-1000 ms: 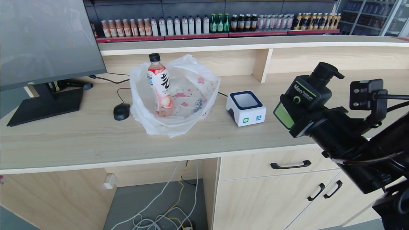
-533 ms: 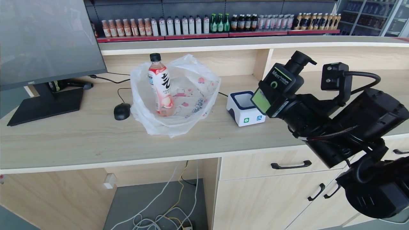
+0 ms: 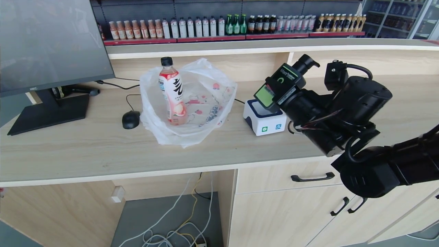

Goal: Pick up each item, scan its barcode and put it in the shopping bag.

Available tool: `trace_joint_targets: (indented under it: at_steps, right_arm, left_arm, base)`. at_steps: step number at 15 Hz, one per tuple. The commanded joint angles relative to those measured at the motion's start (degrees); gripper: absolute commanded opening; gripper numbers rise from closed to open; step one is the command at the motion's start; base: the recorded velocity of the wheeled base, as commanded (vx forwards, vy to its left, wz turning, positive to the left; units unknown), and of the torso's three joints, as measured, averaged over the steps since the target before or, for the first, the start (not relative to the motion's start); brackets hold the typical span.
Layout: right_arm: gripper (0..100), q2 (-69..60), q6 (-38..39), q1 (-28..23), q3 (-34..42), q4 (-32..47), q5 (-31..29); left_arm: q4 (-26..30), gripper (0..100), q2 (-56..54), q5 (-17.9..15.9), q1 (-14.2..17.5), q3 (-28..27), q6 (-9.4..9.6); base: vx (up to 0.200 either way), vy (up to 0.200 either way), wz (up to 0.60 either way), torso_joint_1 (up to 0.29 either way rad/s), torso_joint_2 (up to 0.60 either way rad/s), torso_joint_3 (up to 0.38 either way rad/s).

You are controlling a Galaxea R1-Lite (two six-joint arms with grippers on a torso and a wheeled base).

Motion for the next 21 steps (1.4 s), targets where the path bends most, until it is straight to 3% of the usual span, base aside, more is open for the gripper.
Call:
trace_joint_targets:
  at_steps: [1, 5, 8, 21]
  right_arm:
    - [0, 2.8, 4.04, -1.1, -7.72, 5.32, -0.06]
    - [0, 4.82, 11.78, -2.86, -15.28, 13.49, -0.06]
    - [0, 6.31, 16.35, -3.74, -15.9, 16.04, -0.06]
    - [0, 11.32, 17.93, -4.09, -17.39, 16.13, 0.11]
  left_arm:
    - [0.0, 100, -0.02, 0.0, -0.06, 0.0, -0.02]
    - [0.0, 100, -0.02, 0.0, -0.06, 0.0, -0.02]
    - [0.0, 100, -0.02, 0.0, -0.06, 0.0, -0.02]
    - [0.0, 100, -0.02, 0.0, -0.06, 0.0, -0.02]
  base:
    - [0.0, 0.0, 0.0, 0.0, 0.0, 0.0]
    - [0.0, 0.0, 0.0, 0.0, 0.0, 0.0]
    - [0.0, 0.0, 0.0, 0.0, 0.0, 0.0]
    - [0.0, 0.0, 0.0, 0.0, 0.0, 0.0]
